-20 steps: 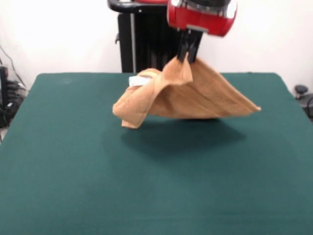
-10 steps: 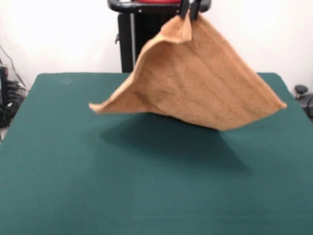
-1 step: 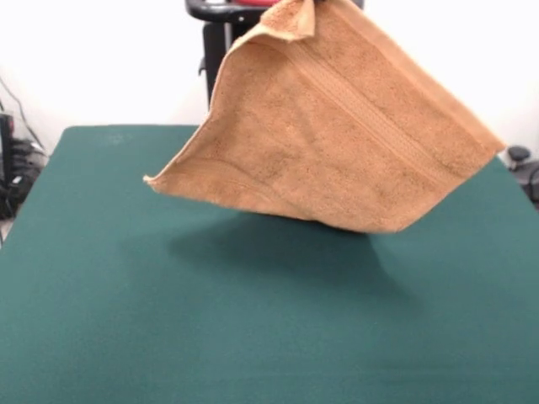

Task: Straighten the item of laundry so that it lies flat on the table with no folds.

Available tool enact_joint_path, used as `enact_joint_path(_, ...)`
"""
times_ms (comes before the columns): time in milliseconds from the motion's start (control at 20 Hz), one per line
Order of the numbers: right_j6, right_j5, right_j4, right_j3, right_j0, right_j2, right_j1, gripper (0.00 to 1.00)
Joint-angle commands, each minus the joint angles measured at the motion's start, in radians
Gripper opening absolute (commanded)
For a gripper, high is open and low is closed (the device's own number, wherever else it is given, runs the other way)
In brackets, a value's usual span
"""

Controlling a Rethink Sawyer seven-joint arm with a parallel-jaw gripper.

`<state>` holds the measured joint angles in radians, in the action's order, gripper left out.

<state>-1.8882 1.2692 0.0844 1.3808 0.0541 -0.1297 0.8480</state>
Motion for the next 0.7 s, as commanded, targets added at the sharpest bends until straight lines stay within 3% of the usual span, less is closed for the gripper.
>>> enact_joint_path(50, -0.099, -0.091, -0.072, 0.119, 0.032, 0.087, -0.079, 0.0)
enact_joint_path(350, -0.075, -0.237, -0.053, 0.124, 0.031, 0.103, -0.1, 0.0)
enact_joint_path(700, -0.078, -0.29, -0.054, 0.138, 0.027, 0.107, -0.106, 0.0)
